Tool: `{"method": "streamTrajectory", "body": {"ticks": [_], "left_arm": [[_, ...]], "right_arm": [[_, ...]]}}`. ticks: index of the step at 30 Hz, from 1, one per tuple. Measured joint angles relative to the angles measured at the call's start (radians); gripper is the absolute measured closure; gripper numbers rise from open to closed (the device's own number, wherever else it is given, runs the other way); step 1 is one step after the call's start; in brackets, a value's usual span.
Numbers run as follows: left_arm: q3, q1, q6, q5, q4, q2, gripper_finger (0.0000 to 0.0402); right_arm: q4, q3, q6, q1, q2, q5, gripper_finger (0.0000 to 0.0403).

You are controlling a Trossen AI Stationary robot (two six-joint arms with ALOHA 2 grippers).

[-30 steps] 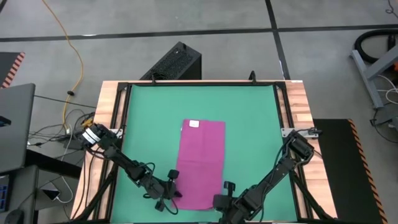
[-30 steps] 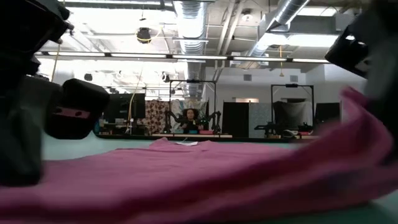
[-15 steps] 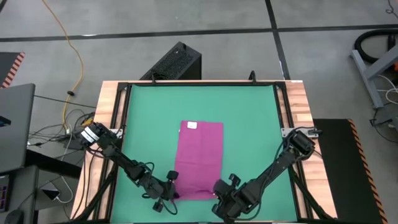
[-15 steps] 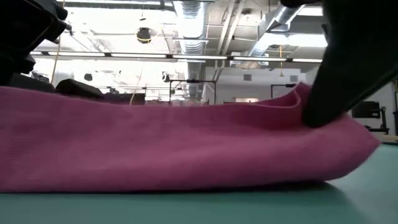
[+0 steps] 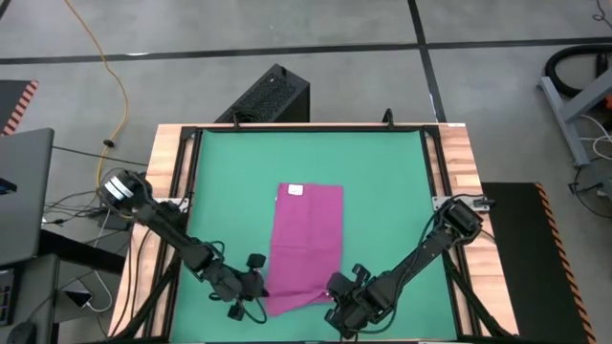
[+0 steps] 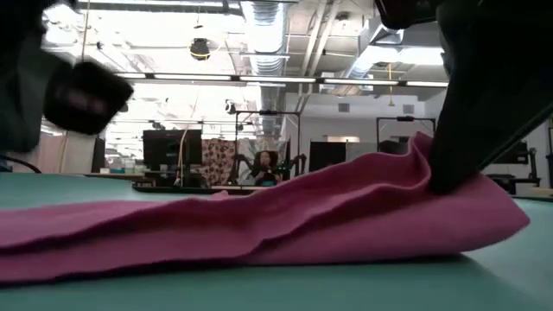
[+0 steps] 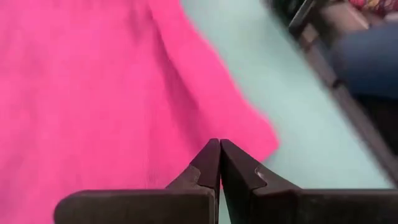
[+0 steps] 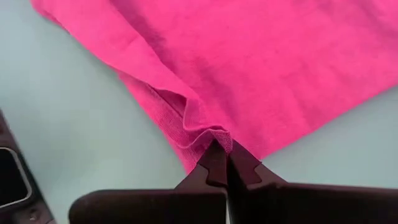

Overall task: Roll towel
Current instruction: Roll the pink towel

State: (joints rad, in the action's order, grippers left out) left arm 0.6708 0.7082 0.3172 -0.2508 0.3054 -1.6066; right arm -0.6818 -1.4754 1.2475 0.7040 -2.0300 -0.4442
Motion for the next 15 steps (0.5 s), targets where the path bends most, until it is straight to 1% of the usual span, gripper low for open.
{"method": "streamTrajectory", "body": {"ticks": [3, 6, 12, 15], "left_arm": [[0.0, 0.006, -0.025, -0.013, -0.009, 0.027, 0.0401], [0.0, 0.018, -0.045, -0.073, -0.004, 0.031, 0.0401], [0.0, 0.019, -0.05, -0.11, 0.0, -0.036, 0.0401], [0.0, 0.019, -0.05, -0.13, -0.003, -0.077, 0.0401]], "right_arm": [[0.003, 0.0, -0.029, -0.003, 0.0, 0.0, 0.0396], [0.005, 0.0, -0.02, -0.005, 0.0, 0.0, 0.0398], [-0.001, 0.0, 0.02, -0.008, -0.011, 0.003, 0.0399], [-0.004, 0.0, 0.027, -0.014, -0.021, 0.026, 0.04]]}}
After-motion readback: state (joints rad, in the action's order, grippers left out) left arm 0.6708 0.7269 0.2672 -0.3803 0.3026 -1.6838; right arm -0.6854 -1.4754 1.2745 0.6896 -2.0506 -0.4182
